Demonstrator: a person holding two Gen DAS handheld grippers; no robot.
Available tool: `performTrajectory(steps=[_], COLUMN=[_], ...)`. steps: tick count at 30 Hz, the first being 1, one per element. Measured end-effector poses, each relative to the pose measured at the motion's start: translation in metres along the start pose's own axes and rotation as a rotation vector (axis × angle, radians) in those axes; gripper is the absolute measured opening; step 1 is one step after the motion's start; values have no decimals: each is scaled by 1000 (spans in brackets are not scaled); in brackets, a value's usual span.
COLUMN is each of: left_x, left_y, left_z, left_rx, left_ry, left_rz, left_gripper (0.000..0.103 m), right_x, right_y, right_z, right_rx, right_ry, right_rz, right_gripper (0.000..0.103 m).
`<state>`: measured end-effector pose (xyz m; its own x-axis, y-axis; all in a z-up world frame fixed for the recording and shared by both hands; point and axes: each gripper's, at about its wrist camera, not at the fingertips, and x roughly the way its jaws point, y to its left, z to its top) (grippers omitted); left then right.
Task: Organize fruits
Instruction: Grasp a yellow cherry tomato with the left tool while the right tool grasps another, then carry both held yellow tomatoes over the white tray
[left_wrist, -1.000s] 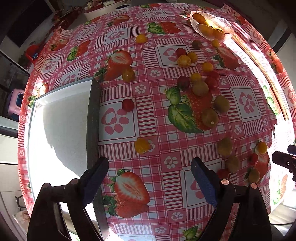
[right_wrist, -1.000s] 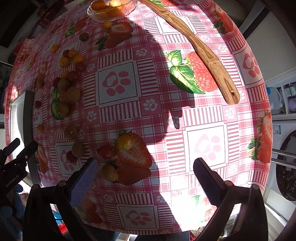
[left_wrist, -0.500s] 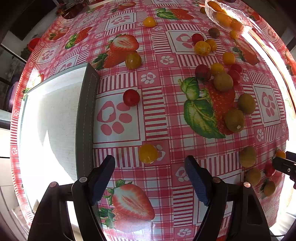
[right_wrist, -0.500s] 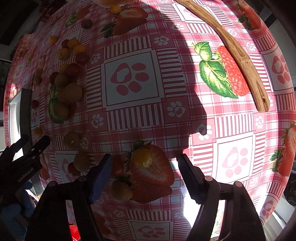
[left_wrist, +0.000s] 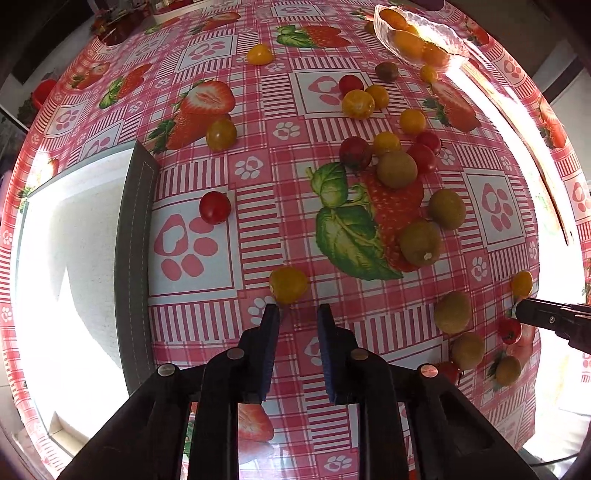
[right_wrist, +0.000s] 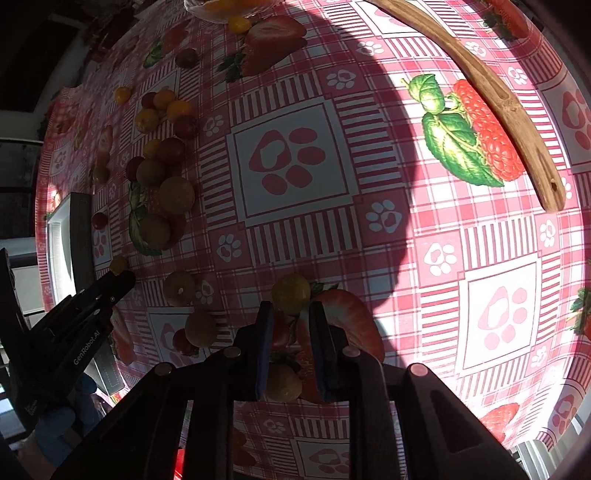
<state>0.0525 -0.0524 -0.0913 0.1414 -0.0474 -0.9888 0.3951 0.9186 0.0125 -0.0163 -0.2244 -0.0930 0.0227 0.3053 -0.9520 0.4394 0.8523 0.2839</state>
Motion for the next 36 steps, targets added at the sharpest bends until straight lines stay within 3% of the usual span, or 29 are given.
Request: performTrajectory(steps=[2,7,9,11,12,22,27,28,29,36], left_x=[-1,2,3,3,3,1,2,1,1,1], left_y=[-1,4,6,5,5,3,4,6,7,25], left_z=[-1,1,2,1,1,3,1,0,-1,-7], left_rx=[-11,0,0,-1,-3,-11,-22,-24,-25,-63], left_ry=[-3,-10,-12,-13,-12,-3,-11,-13,-15,-38], left_rz=[-10,3,3,4,3,2,-4,-7,-11,-64], left_gripper=[23,24,23,24,24,24,24,24,24,24], right_x=[-1,-7,-11,-17,-19,-2,4,6,7,-6], right_y=[-2,-18,-20,-19,-16,33,51,53,51,39], right_z=[2,-1,1,6,8,36,31,30,30,28], right_rx=[-5,21,23,1,-20,-176,-247,-243,-227,-180], right_ry=[2,-10,-25,-58,-76,-82,-74,-79,-74,-85], right_rz=[-4,-5,-13,-39,-46,-35,-48,-49,-32,3], right_gripper=[9,10,25,68,70,69,51,43,24,21])
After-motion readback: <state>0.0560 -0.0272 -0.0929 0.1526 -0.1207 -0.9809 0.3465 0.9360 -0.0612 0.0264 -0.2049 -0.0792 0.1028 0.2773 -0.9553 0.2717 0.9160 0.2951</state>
